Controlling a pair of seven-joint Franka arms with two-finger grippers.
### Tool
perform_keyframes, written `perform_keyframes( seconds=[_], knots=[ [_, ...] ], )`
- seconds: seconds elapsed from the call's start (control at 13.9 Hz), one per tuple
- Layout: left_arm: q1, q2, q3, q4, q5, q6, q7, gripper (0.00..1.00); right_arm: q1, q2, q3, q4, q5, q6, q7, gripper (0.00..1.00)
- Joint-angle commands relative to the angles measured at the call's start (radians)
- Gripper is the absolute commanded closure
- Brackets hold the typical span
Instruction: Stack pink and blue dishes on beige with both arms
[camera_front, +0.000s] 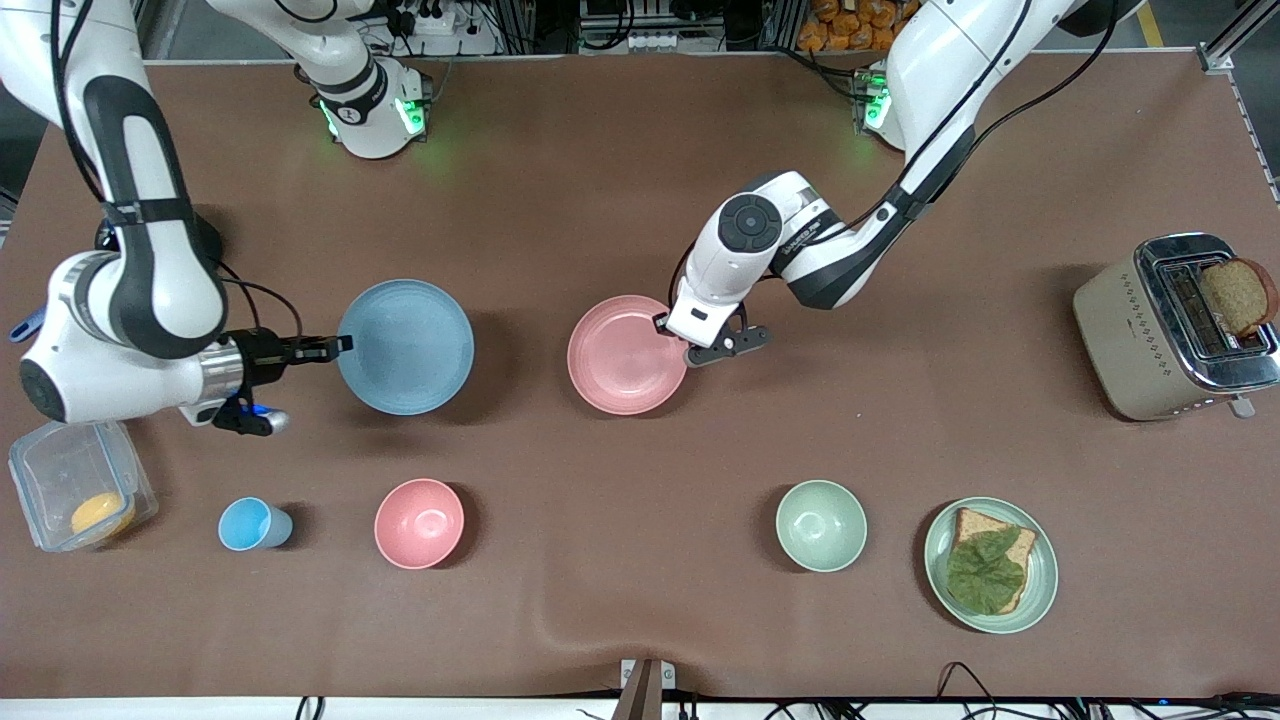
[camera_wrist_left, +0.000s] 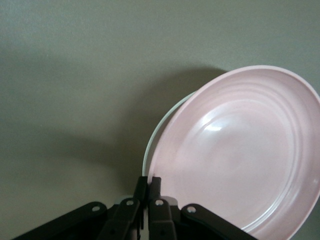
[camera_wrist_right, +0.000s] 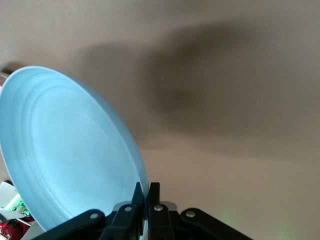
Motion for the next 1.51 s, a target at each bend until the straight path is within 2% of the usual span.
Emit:
perform_keyframes(
  seconds=[0.0,0.36,0.5,0.58,0.65,0.72,0.93,1.22,1.44],
  knots=[
    [-0.011,0.017,0.005,0.015,0.05,-0.004,-0.046,1.0,0.023,-0.004,-0.003,-0.005,0.026,-0.006,0.042,1.0],
    [-0.021,0.031,0.005,0.015,0.055,-0.004,-0.065,1.0,0.111,-0.013,-0.004,-0.058,0.036,0.015,0.104,1.0],
    [-0.021,0.035,0.005,0.02,0.055,-0.004,-0.065,1.0,0.116,-0.01,-0.003,-0.058,0.056,0.017,0.127,1.0],
    [-0.021,0.035,0.005,0.02,0.055,-0.004,-0.065,0.66,0.13,-0.01,-0.003,-0.06,0.059,0.017,0.14,1.0],
    [-0.021,0.035,0.005,0.021,0.055,-0.004,-0.065,0.28,0.147,-0.01,-0.003,-0.06,0.07,0.017,0.157,1.0],
    [-0.02,0.034,0.005,0.024,0.055,-0.004,-0.065,0.0,0.168,-0.011,-0.003,-0.06,0.084,0.018,0.188,1.0],
    [0.003,-0.004,0.007,0.032,0.057,-0.035,-0.062,0.0,0.211,-0.011,-0.003,-0.061,0.099,0.046,0.22,1.0],
    [0.176,-0.194,0.014,0.032,0.077,-0.213,-0.008,0.0,0.314,-0.011,-0.003,-0.132,0.19,0.199,0.245,1.0],
    [0.297,-0.27,0.013,0.032,0.077,-0.291,0.145,0.0,0.398,-0.01,-0.003,-0.129,0.193,0.297,0.343,1.0]
  ],
)
